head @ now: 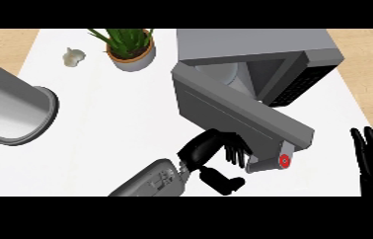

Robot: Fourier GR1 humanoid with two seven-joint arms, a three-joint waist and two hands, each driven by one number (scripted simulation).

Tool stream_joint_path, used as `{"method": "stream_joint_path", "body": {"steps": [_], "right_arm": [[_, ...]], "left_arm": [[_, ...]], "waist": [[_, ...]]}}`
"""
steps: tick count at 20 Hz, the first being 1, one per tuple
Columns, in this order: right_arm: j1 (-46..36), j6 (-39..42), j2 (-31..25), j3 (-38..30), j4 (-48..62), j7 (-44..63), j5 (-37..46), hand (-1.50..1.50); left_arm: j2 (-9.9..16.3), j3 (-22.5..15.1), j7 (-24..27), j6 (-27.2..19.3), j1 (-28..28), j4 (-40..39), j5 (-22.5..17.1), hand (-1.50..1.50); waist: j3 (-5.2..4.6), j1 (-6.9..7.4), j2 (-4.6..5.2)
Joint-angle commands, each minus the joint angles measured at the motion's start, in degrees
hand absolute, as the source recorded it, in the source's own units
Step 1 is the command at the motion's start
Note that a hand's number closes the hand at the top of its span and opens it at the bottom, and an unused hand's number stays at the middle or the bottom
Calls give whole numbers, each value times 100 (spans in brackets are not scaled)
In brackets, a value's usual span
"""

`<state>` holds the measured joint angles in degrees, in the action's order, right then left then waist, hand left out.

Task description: Pick up the milk, place it into the microwave and close the microwave

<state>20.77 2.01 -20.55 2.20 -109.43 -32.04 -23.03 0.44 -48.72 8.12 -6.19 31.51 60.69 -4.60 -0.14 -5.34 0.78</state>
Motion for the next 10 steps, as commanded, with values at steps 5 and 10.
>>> {"method": "stream_joint_path", "body": {"steps": [5, 10], "right_arm": [[-286, 430, -375, 76, -582, 332, -221, -150], [-421, 525, -475, 136, -887, 528, -367, -150]], "left_arm": [[-42, -266, 605, -672, 653, -271, -1359, 150], [-43, -55, 776, -885, 1280, -295, -1900, 150]], "waist": [[-19, -497, 122], [-22, -856, 170]]}}
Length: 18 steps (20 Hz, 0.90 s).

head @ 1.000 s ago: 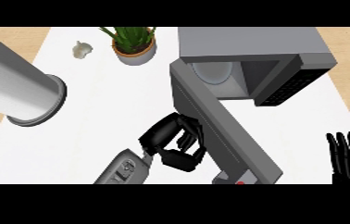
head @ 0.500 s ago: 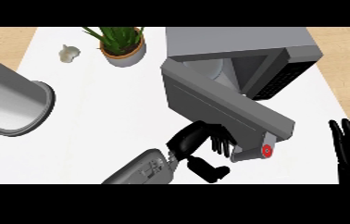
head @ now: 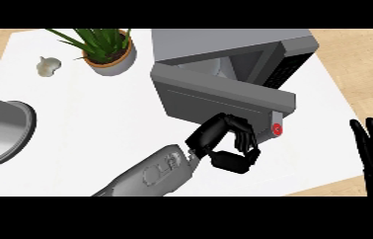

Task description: Pick up the milk, place it into the microwave and close the microwave

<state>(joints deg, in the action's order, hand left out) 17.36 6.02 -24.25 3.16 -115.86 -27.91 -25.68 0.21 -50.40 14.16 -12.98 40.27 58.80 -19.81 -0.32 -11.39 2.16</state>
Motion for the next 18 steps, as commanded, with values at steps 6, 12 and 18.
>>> {"method": "stream_joint_path", "body": {"steps": [6, 12, 18], "right_arm": [[-221, 109, -224, -24, -494, 316, -196, -150], [-253, 275, -406, -35, -618, 554, -449, -150], [-388, 416, -595, -121, -751, 688, -621, -150]], "left_arm": [[-21, 120, 243, -495, 947, -389, -843, 150], [-18, 245, 260, -619, 1479, -765, -1201, 150], [-14, 367, 193, -790, 1988, -1107, -1465, 150]], "waist": [[6, -546, 79], [17, -816, 173], [31, -1056, 224]]}}
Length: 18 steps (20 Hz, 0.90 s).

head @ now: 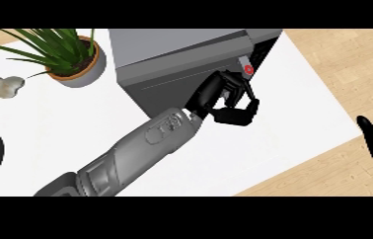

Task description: Pick up the milk, place it into the microwave and close the microwave

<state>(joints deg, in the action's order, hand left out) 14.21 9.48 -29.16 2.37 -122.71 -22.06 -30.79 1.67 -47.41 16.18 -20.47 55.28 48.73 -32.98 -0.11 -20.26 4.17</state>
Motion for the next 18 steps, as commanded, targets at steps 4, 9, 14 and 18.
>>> {"method": "stream_joint_path", "body": {"steps": [4, 9, 14, 18], "right_arm": [[-146, 81, -198, -118, -177, 222, -234, -150], [-227, 94, -294, -213, -183, 325, -342, -150], [-298, 79, -471, -393, -180, 480, -405, -150], [-396, 89, -570, -543, -174, 526, -480, -150]], "left_arm": [[-156, 48, 34, -178, 615, -288, -285, 150], [-151, 19, 144, -346, 615, -295, -415, 150], [-148, -4, 187, -498, 648, -300, -516, 150], [-147, -111, 265, -619, 615, -292, -537, 150]], "waist": [[4, -332, 37], [10, -401, 80], [5, -445, 76], [13, -522, 89]]}}
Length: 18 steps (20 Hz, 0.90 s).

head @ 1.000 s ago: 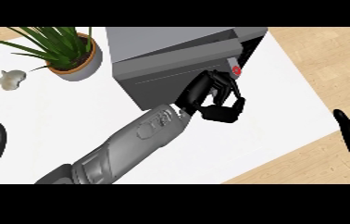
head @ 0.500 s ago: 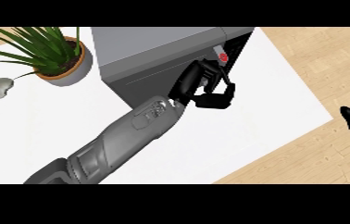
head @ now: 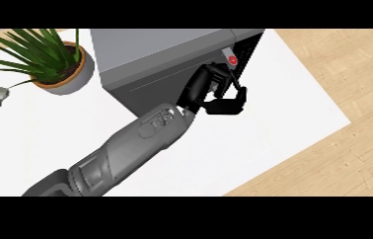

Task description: Pick up the milk, place it into the microwave and close the microwave

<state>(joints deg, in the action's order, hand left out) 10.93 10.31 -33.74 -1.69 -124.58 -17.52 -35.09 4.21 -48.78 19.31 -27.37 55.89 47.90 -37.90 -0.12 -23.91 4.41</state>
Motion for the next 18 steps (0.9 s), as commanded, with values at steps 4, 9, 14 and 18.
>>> {"method": "stream_joint_path", "body": {"steps": [4, 9, 14, 18], "right_arm": [[-124, 52, -242, -290, 54, 114, -95, -150], [-246, 94, -266, -305, 37, 183, -317, -150], [-307, 143, -337, -392, 84, 235, -460, -150], [-355, 174, -419, -469, 106, 299, -552, -150]], "left_arm": [[-399, 37, -1, -72, 521, -203, -134, 150], [-398, -51, 27, -208, 556, -146, -197, 150], [-397, -31, 106, -348, 591, -130, -260, 150], [-397, -112, 167, -444, 524, -163, -286, 150]], "waist": [[21, -216, 77], [26, -218, 71], [33, -279, 79], [31, -300, 93]]}}
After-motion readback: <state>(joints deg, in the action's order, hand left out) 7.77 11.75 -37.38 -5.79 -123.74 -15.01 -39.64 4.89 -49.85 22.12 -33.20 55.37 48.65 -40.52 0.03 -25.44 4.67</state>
